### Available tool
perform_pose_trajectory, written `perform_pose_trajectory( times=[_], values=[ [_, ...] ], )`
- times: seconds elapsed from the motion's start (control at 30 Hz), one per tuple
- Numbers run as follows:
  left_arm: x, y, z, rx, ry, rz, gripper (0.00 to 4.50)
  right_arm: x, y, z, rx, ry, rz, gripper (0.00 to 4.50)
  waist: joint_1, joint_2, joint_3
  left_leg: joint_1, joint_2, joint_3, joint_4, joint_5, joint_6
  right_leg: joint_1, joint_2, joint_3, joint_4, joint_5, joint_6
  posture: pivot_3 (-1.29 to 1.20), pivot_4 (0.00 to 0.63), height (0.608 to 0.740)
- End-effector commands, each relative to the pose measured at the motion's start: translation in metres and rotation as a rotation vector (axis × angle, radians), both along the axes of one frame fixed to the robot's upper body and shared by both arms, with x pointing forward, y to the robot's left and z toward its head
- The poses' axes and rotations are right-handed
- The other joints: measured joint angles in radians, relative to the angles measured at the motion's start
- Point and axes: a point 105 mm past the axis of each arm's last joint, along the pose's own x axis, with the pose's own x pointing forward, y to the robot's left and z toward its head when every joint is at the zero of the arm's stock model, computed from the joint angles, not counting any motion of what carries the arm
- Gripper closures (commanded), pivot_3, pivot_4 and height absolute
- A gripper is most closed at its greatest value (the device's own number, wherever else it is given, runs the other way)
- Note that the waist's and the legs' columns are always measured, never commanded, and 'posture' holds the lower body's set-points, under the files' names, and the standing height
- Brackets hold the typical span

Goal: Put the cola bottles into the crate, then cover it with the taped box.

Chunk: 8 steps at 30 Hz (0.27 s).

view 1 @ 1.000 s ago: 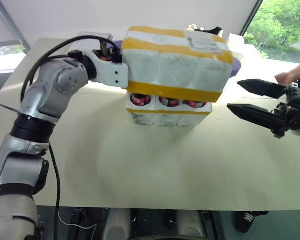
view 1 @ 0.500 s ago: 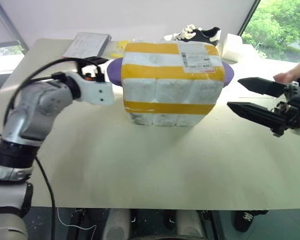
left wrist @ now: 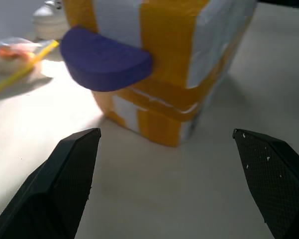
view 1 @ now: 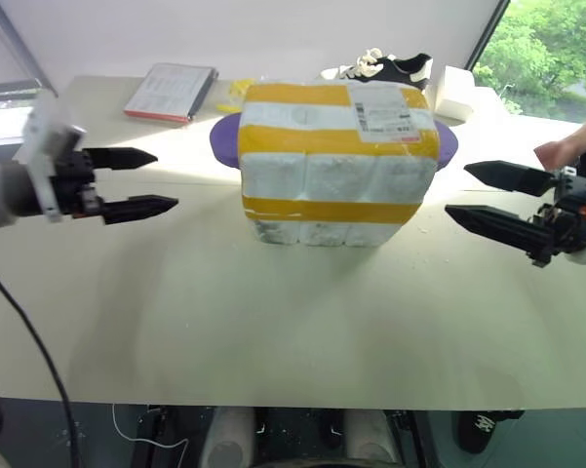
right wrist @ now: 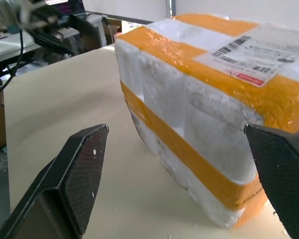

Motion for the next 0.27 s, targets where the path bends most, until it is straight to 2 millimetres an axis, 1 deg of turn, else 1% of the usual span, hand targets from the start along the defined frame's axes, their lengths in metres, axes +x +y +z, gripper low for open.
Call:
perform_pose_trajectory(
  times=[0.03, 0.07, 0.17, 0.27],
  values=[
    [-0.016, 0.001, 0.026, -0.120, 0.077, -0.103, 0.04, 0.000, -0.005, 0.002, -0.062, -0.023, -0.002, 0.00, 0.001, 0.000, 0.000, 0.000, 0.000, 0.000, 0.000, 0.000, 0.000, 0.001, 0.000, 0.000, 0.000, 0.000, 0.000, 0.00, 0.150, 0.740],
    [-0.018, 0.001, 0.025, -0.114, 0.092, -0.123, 0.04, 0.000, -0.006, 0.000, -0.070, -0.014, 0.001, 0.00, -0.001, 0.000, 0.000, 0.001, -0.001, 0.000, 0.000, 0.000, 0.000, 0.001, 0.000, 0.000, 0.000, 0.000, 0.000, 0.00, 0.150, 0.740],
    [-0.017, -0.001, 0.017, -0.053, 0.092, -0.136, 0.04, 0.001, -0.009, -0.004, -0.090, 0.006, 0.005, 0.00, -0.003, 0.001, 0.000, 0.002, -0.001, 0.001, 0.000, 0.000, 0.000, 0.002, 0.000, 0.000, 0.000, 0.000, 0.000, 0.00, 0.150, 0.740],
    [-0.016, -0.003, 0.015, -0.030, 0.086, -0.143, 0.04, 0.004, -0.014, -0.007, -0.106, 0.015, -0.008, 0.00, -0.004, 0.001, 0.000, 0.002, -0.001, 0.001, 0.000, 0.000, 0.000, 0.001, 0.001, 0.000, 0.000, 0.000, 0.000, 0.00, 0.150, 0.740]
  ],
)
